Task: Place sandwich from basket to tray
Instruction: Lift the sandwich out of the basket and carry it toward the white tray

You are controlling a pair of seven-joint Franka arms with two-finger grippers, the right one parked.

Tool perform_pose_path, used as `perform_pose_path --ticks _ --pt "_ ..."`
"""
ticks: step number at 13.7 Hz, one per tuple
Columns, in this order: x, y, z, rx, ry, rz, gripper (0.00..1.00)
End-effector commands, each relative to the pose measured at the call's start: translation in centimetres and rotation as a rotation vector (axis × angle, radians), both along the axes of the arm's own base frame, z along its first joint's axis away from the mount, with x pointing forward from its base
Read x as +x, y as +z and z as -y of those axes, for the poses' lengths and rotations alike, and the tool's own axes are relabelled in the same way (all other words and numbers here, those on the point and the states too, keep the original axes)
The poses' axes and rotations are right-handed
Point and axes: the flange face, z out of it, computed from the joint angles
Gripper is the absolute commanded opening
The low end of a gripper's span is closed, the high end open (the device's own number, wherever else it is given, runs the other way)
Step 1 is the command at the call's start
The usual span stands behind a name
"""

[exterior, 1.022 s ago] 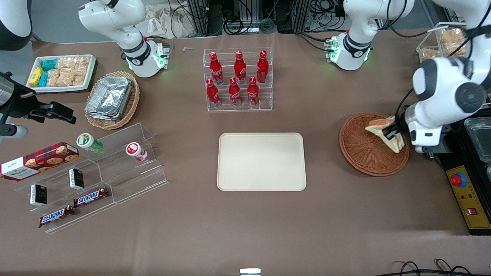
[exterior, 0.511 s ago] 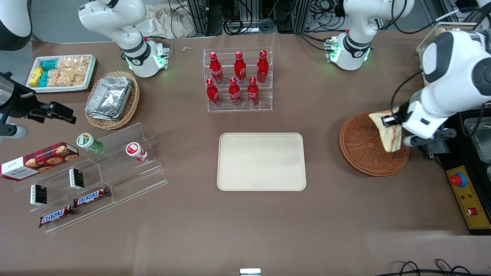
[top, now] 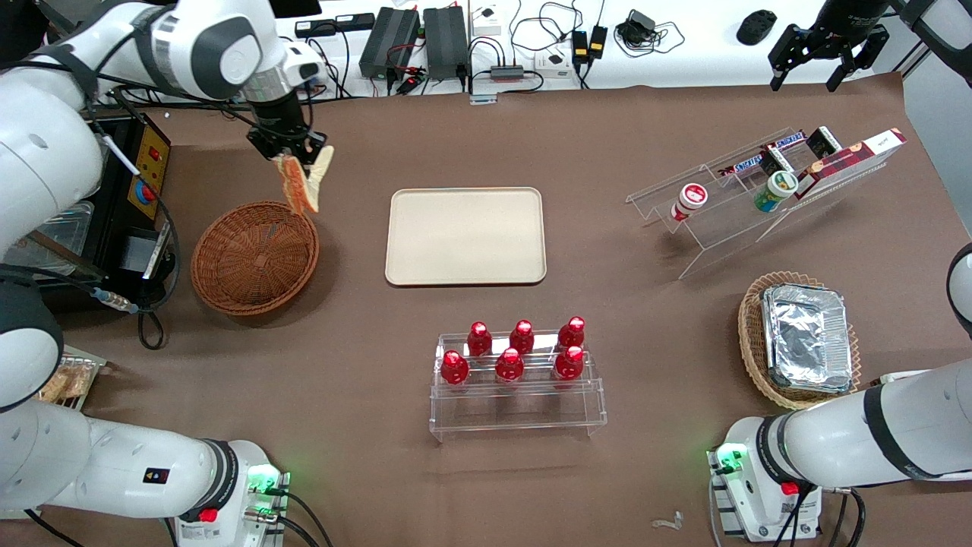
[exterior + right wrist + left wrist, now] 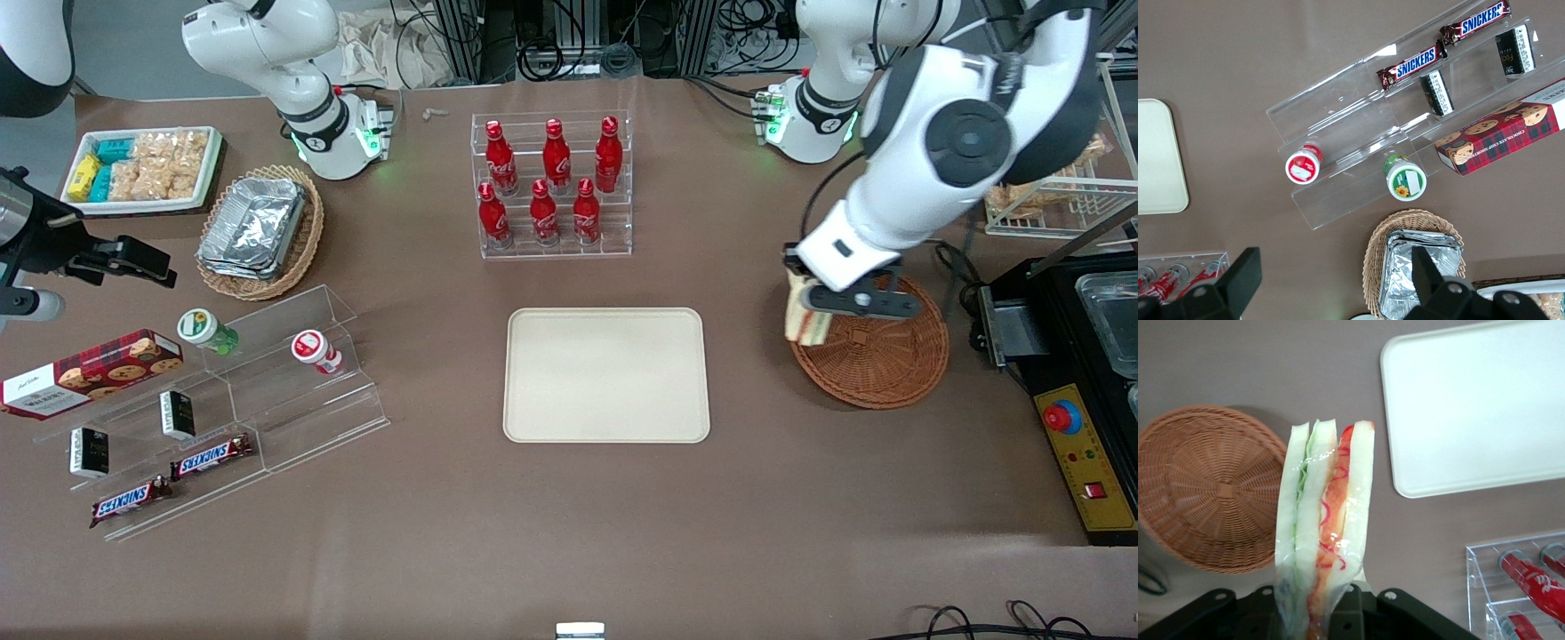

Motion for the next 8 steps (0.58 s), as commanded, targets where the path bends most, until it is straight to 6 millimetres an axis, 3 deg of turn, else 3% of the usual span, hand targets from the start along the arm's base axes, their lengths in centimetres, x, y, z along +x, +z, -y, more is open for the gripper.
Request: perform_pose_path --ticks 1,5,8 --pt "0.1 -0.6 4.9 -0.004 0.024 0.016 0.0" --pt "1.4 -4.4 10.5 0.071 0.087 0.026 0.0" --pt "3.0 -9.4 11.3 0.072 0.084 0.014 0.0"
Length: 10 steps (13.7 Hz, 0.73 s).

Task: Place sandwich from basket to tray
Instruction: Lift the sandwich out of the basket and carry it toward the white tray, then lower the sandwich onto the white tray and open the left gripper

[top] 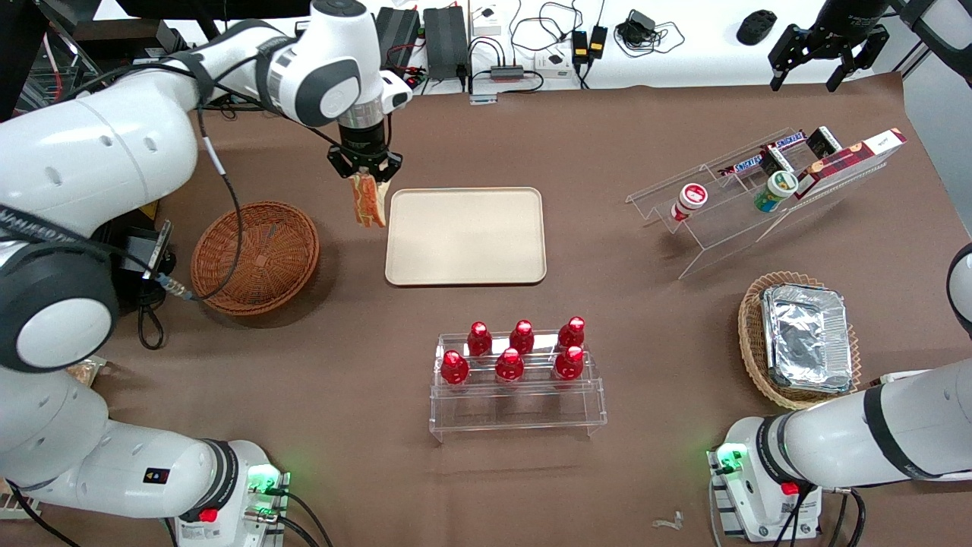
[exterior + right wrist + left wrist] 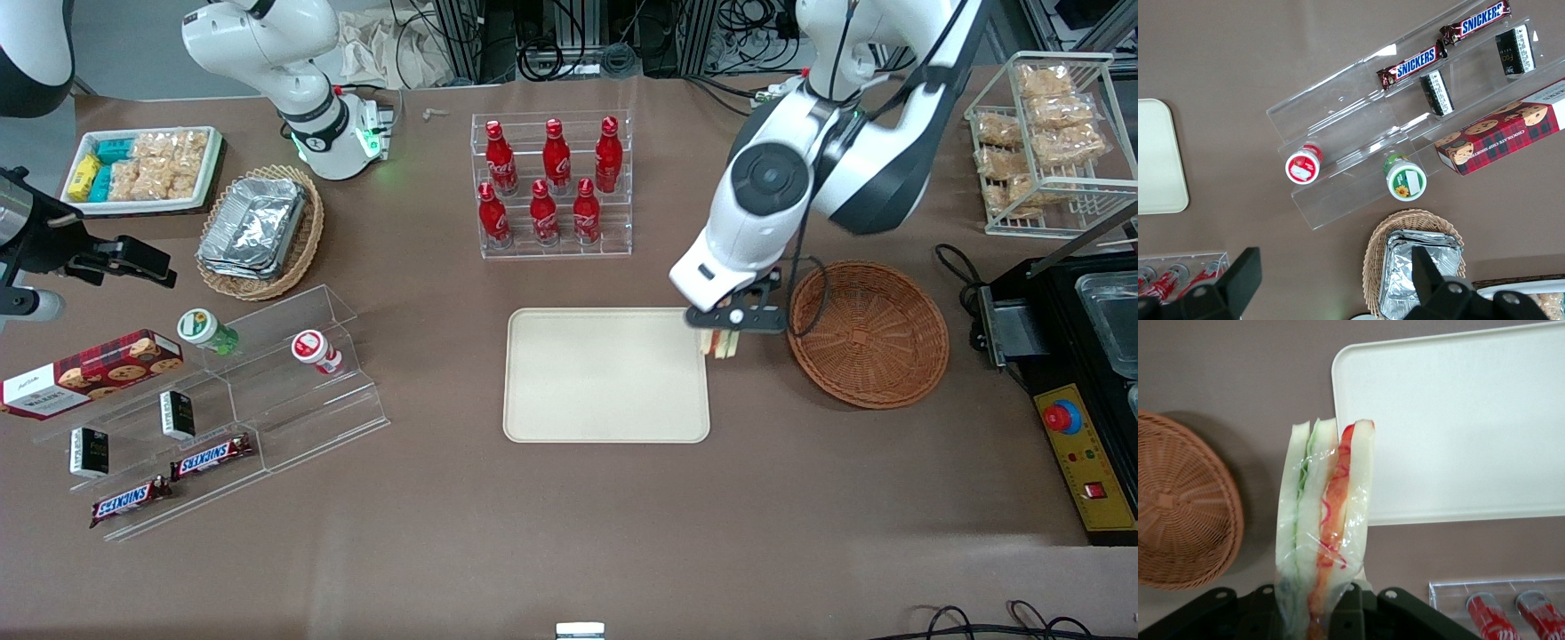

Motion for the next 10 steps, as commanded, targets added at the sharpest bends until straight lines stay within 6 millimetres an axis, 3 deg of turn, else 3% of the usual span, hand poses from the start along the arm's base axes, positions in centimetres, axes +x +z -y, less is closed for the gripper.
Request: perform_pose_path --ticks 1,7,10 --pt "2.3 -3.8 0.5 -0.005 0.02 -0.018 0.0" --pt "4.0 -12.0 1.4 -0.008 0.056 -0.002 0.0" --pt "4.2 -14.1 1.8 -0.029 0.062 -0.003 0.0"
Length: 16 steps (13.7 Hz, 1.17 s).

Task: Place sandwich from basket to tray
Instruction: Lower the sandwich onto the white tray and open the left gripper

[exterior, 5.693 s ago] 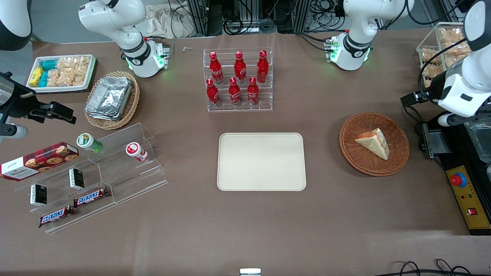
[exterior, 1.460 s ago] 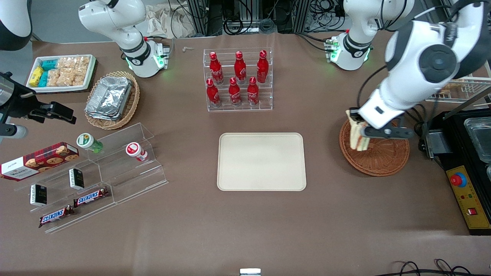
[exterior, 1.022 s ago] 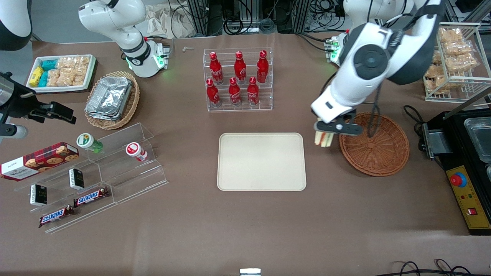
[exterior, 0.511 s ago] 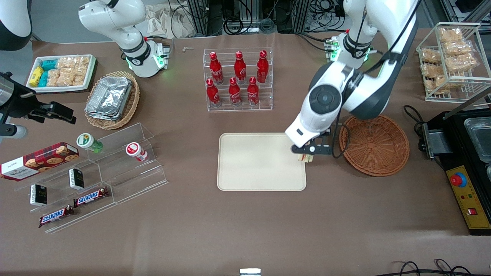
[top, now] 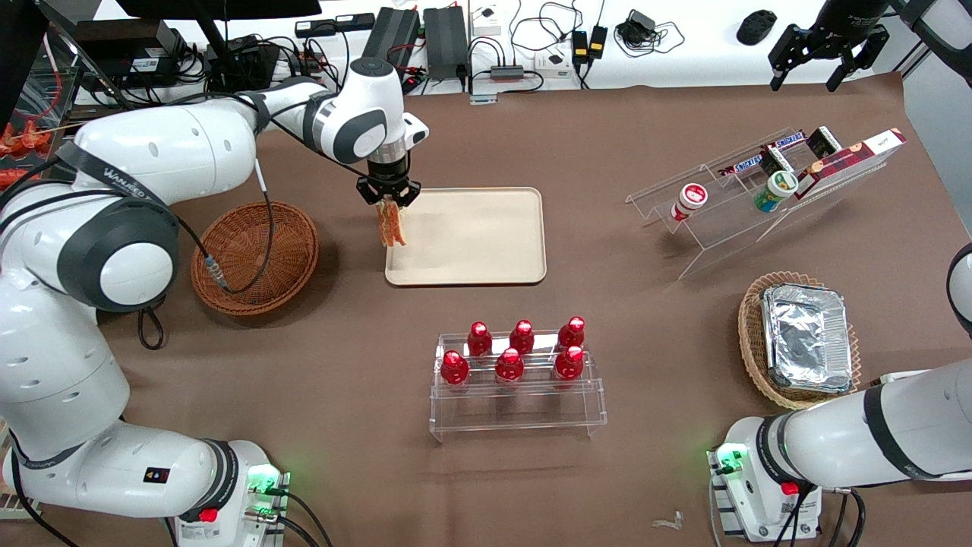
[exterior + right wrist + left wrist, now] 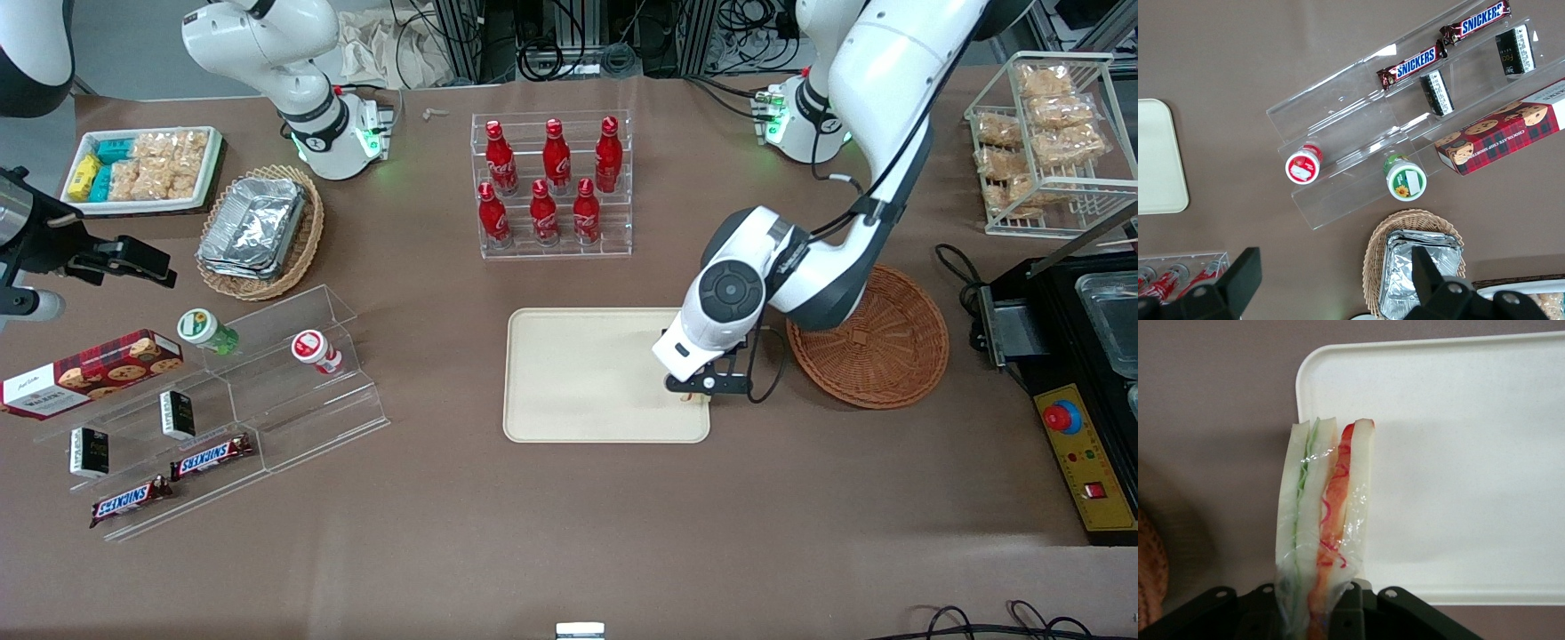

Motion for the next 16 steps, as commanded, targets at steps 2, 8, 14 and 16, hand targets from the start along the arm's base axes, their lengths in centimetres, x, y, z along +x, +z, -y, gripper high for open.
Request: perform_pose_path --ticks 2,8,14,16 --pt "1.1 -1.8 1.1 -0.032 0.017 0.034 0.0" --pt "1.3 -4.1 1.3 -0.056 0.023 0.034 0.0" --pt "1.2 -5.6 1.3 -0.059 0.006 0.024 0.0" --pt "1.1 -6.7 1.2 -0.048 -0.003 0.013 0.21"
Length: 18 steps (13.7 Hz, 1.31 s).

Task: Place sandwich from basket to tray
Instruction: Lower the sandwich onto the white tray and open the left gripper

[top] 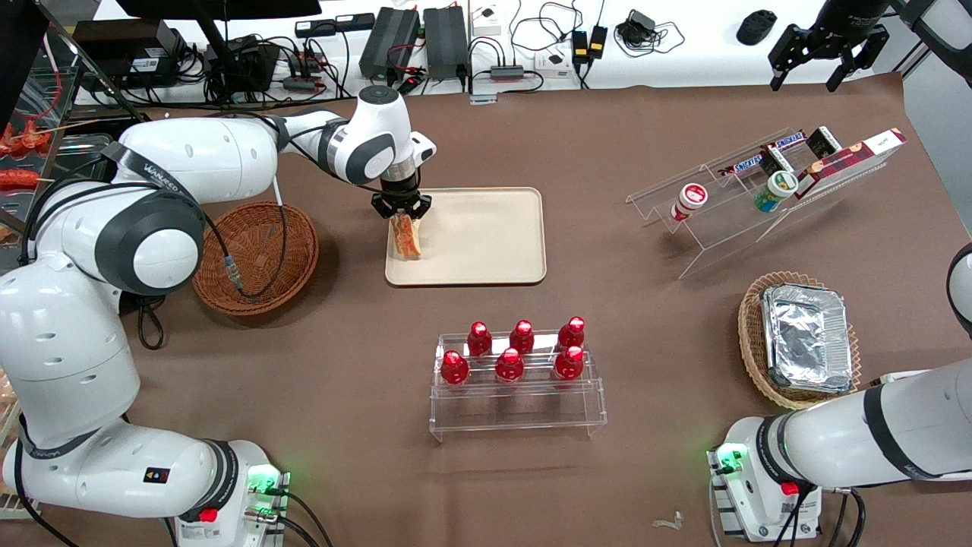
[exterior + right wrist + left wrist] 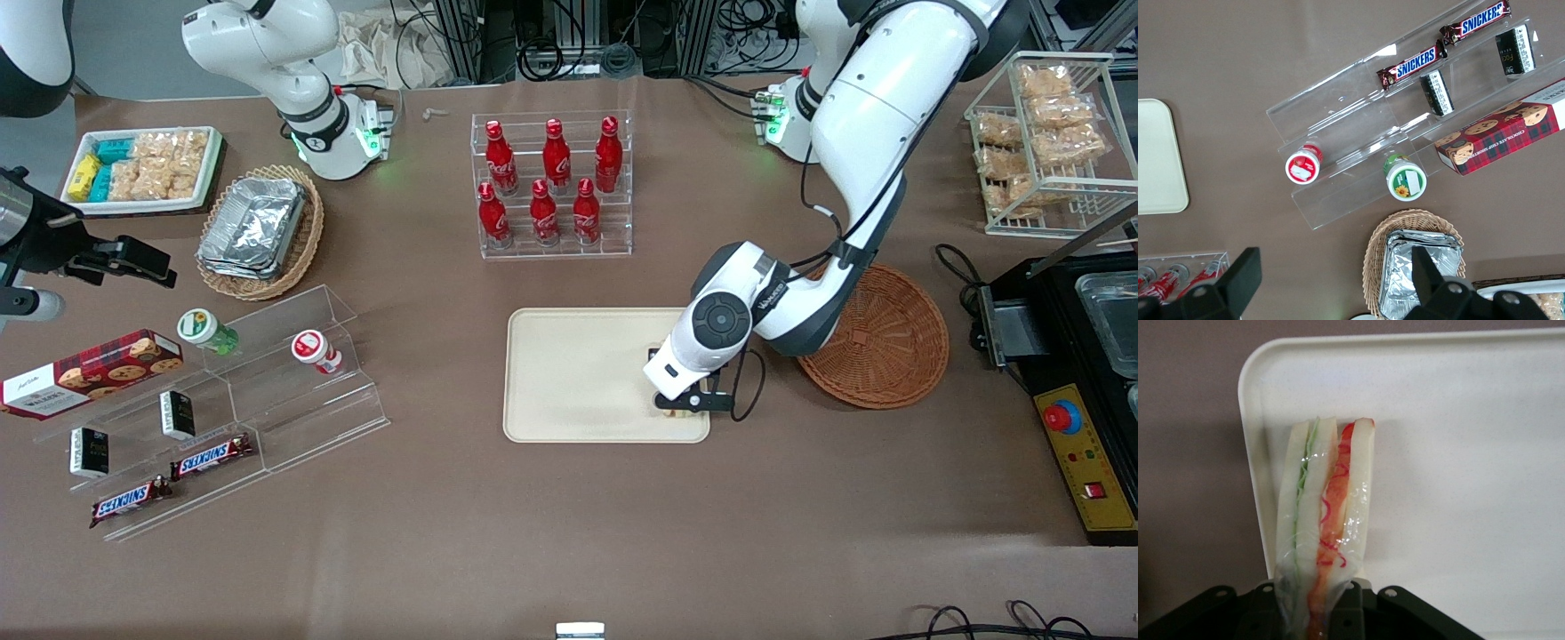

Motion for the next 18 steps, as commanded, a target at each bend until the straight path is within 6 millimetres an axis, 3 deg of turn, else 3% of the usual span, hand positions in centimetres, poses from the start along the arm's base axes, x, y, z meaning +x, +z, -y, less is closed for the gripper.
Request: perform_pose_path --ticks 1,2,3,7,9,12,14,18 --pt "0.5 -0.9 0.5 0.009 -0.009 0.014 0.39" --pt "0.4 -1.1 0.4 0.009 -0.011 0.01 0.82" --pt "0.4 -1.2 0.4 0.009 -0.014 0.008 0.99" --pt "0.6 0.3 0.4 0.015 0.003 0.022 1.0" --pt "1.0 4.1 -0.3 0.027 0.015 0.044 1.0" --pt "1.3 11.3 -1.1 -0.021 0.07 0.07 1.0" --pt "0.7 15.7 -1.7 -0.015 0.084 0.087 1.0" --pt "1.0 25.3 -6.6 -0.089 0.212 0.156 1.0"
